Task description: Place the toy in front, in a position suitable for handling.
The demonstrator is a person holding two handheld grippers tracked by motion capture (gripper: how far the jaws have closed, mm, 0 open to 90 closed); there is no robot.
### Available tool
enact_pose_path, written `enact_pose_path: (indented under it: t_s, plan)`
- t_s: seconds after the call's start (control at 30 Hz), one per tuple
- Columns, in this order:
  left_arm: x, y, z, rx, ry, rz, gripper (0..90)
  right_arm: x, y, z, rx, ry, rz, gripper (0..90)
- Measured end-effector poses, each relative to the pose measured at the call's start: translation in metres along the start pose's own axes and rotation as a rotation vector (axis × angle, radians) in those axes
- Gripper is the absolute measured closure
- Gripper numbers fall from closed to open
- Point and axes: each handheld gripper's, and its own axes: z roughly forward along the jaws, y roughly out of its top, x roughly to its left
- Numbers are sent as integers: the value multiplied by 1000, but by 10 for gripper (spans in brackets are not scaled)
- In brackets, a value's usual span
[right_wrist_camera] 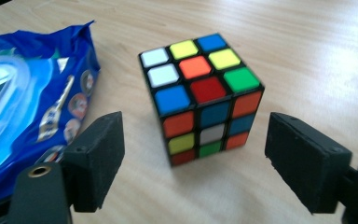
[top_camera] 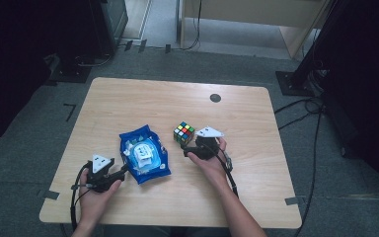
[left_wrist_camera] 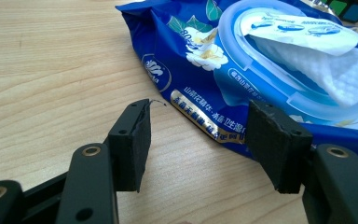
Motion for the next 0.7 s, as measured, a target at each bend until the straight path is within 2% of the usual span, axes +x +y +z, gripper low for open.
enact_pose_path:
  t_s: [0.1,0.2,0.27,0.33,0.4,0.5,0.57,0.6,0.63,0.7]
  plan:
    - [1,0,1,-1,-6,-8,407,-5,3,9,11,-8,5,175]
    - [1,0,1,1,-8,-11,407,-9,5,15,12,-17,-20,174]
    - [1,0,1,0,-8,-11,408,-11,7,22,28,2,-43,173]
    - [1,0,1,1,-8,-9,408,-8,6,24,43,6,-71,226]
    - [1,0,1,0,-9,-10,408,-2,5,24,57,7,-105,234]
    - [0,0,2,2,-8,-6,406,8,4,22,45,-24,-133,254]
    - [0,0,2,3,-6,-4,406,11,6,24,28,-53,-118,247]
    - [0,0,2,3,-6,-4,406,11,6,24,28,-53,-118,247]
    - [-1,0,2,5,-2,3,407,11,8,29,17,-73,-69,243]
    - [-1,-1,1,4,1,4,408,12,9,34,15,-78,-47,319]
